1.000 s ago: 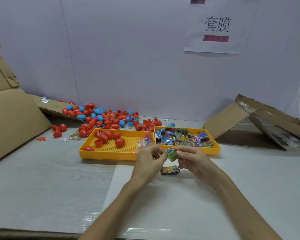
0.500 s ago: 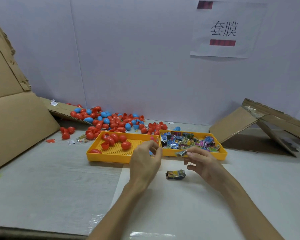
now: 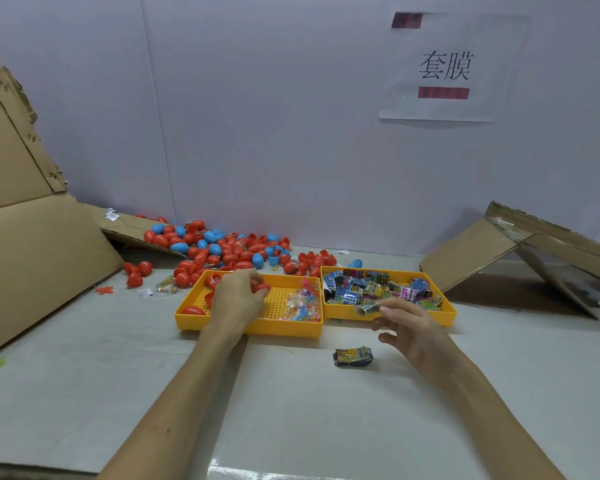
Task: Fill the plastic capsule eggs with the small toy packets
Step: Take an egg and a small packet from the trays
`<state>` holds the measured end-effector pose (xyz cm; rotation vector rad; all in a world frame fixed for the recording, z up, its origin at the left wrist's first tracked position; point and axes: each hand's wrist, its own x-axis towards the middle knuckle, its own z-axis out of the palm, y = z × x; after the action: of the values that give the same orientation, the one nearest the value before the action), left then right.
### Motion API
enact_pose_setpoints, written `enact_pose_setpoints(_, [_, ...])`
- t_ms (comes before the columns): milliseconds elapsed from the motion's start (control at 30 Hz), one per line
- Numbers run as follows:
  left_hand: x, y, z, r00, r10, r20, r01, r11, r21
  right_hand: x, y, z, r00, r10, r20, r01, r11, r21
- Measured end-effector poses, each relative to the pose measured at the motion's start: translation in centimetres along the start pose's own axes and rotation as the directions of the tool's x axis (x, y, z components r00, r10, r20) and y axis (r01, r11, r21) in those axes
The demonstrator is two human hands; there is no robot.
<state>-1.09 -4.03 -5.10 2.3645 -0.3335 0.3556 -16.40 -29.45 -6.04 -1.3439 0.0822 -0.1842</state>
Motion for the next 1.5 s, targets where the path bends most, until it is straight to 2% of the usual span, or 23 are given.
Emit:
enact_pose_setpoints(67, [-1.2, 1.6, 0.0, 0.995, 0.093, -0.030, -0.098, 0.958, -0.271, 0.0, 0.0, 0.1, 1.000, 0.001, 0.003, -0.001, 1.000, 0.010])
enact_pose_setpoints(133, [-3.0, 3.6, 0.2, 0.988, 0.151, 0.015, -0.120, 0.835, -0.538, 0.0, 0.0, 0.2, 1.000, 0.001, 0.009, -0.001, 1.000, 0.018])
enact_pose_setpoints(200, [-4.9, 5.2, 1.0, 0.982, 0.183, 0.040, -0.108, 0.725, -0.680, 0.0, 0.0, 0.1, 1.000, -0.003, 0.008, 0.002, 0.999, 0.036])
enact_pose_setpoints(267, [-6.5, 6.1, 1.9, 0.980, 0.198, 0.031, -0.113, 0.672, -0.732, 0.1, 0.0, 0.0, 1.000, -0.005, 0.005, 0.005, 0.998, 0.065])
enact_pose_setpoints(567, [-7.8, 5.8, 2.9, 0.975, 0.206, 0.087, -0.051, 0.585, -0.810, 0.0, 0.0, 0.3, 1.000, 0.000, 0.030, -0.001, 1.000, 0.025])
enact_pose_setpoints(833, [-8.1, 6.1, 2.9, 0.968, 0.233, 0.089, -0.058, 0.556, -0.829, 0.0, 0.3, 0.4, 0.998, 0.015, 0.061, -0.016, 1.000, 0.024])
enact_pose_setpoints(1167, [-7.9, 5.9, 3.1, 0.971, 0.183, 0.154, 0.009, 0.618, -0.786, -0.2, 0.2, 0.6, 0.997, 0.029, 0.074, -0.026, 0.999, -0.048])
enact_pose_setpoints(1333, [-8.1, 5.9, 3.2, 0.950, 0.183, 0.252, 0.083, 0.632, -0.771, -0.4, 0.2, 0.8, 0.991, 0.028, 0.129, -0.013, 0.993, -0.115])
enact_pose_setpoints(1500, [-8.1, 5.8, 3.2, 0.917, 0.207, 0.342, 0.144, 0.626, -0.767, -0.2, 0.3, 0.6, 0.993, 0.022, 0.118, -0.002, 0.987, -0.161])
